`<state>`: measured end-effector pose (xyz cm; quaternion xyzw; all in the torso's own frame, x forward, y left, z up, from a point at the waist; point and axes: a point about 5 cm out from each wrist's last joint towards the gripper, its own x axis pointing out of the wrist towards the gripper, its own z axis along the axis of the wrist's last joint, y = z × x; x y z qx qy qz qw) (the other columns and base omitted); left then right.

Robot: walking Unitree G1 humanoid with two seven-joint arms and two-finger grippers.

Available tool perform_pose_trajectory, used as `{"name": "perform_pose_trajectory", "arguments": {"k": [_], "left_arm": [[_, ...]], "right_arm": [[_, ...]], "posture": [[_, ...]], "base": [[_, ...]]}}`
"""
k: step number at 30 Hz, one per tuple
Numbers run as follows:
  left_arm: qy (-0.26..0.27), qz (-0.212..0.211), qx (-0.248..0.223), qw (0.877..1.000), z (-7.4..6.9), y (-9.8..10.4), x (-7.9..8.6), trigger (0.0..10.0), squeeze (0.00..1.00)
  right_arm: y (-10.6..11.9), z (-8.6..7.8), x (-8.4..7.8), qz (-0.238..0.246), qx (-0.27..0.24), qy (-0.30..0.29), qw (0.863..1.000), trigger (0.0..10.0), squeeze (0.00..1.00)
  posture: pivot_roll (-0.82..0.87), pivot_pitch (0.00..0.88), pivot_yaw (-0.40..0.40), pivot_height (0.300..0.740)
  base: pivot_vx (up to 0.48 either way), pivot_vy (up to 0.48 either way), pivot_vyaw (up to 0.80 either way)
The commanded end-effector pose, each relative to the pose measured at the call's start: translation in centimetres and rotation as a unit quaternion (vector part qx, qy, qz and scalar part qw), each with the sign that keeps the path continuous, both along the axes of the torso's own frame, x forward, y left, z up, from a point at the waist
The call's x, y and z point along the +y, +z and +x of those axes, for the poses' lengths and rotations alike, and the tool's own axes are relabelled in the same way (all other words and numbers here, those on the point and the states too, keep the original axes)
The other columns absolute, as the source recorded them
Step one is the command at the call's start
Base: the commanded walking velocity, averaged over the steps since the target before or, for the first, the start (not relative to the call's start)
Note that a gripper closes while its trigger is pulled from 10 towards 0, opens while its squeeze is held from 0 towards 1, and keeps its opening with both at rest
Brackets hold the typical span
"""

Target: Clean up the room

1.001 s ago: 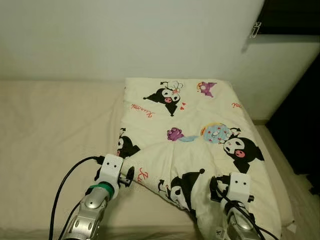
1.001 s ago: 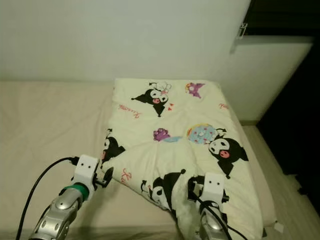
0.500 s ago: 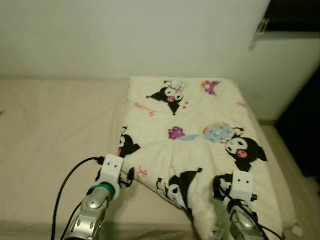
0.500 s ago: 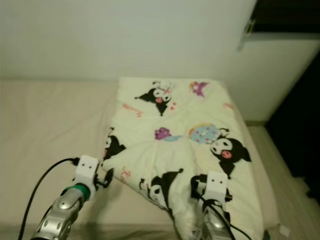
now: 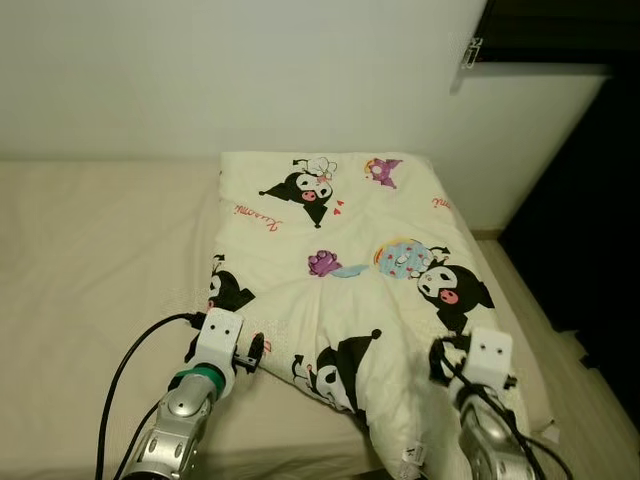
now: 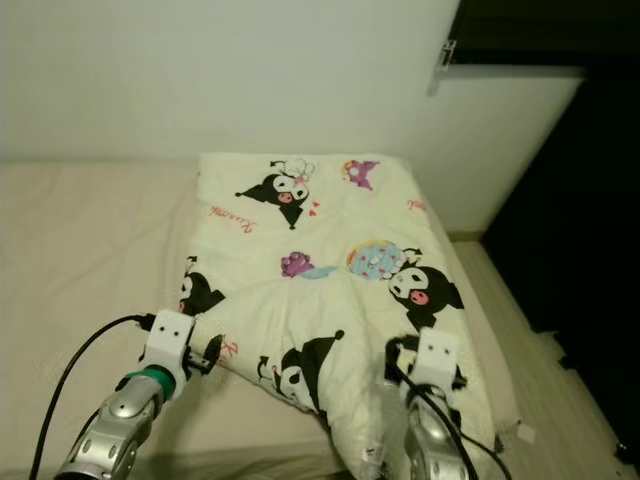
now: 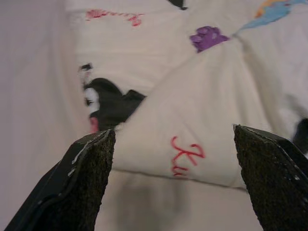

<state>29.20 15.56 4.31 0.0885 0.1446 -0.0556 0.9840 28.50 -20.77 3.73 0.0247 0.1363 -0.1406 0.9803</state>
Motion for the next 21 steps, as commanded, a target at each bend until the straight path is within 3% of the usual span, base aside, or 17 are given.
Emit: {"name": "perform_pose_trajectory", "arguments": {"k": [1,21], "left_arm": [[0.015,0.004,-0.008,1.000,-0.1,0.1,0.6,10.0,0.00],[0.081,0.009,-0.039,0.996,-0.9,0.5,2.7,10.0,0.00]], "right_arm": [[-0.7,-0.4,-0.3,0.006,0.015,-0.002,1.000,10.0,0.00],[0.7,1.8,-0.2,0.013,-0.004,0.024,1.000,10.0,0.00]], "posture": [[0.00,0.000,0.014,0.715],[0.01,0.000,-0.023,0.635]], "base": [[0.000,0.000,0.00],[0.000,0.000,0.00]]}}
